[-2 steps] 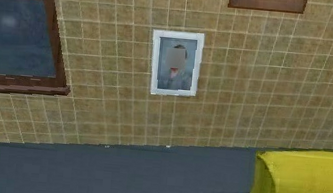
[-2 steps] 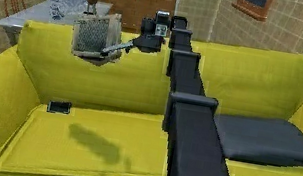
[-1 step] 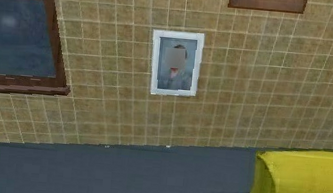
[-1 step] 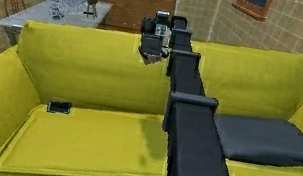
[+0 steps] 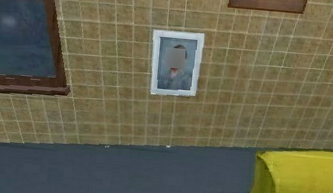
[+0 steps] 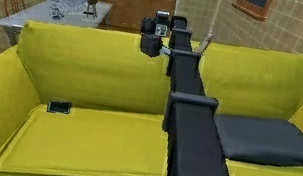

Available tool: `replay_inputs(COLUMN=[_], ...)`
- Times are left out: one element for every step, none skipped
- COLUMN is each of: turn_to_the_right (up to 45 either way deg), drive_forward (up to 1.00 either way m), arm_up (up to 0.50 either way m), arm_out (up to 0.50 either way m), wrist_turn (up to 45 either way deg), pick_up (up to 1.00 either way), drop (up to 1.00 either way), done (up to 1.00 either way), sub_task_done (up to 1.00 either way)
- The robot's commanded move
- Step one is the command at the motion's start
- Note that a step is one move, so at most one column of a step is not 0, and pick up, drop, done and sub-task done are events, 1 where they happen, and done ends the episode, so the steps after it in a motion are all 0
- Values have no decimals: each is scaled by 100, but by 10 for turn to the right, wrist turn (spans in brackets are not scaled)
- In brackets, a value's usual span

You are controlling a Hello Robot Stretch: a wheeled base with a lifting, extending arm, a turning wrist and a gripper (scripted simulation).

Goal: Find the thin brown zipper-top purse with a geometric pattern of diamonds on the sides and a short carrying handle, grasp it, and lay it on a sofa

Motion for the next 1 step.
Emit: replay_inputs(turn_to_the_right=[0], drive_forward=[0], arm_up=[-26], arm_out=[0], wrist_turn=[0], pick_up=[0], drop=[0], done=[0], sub_task_done=[0])
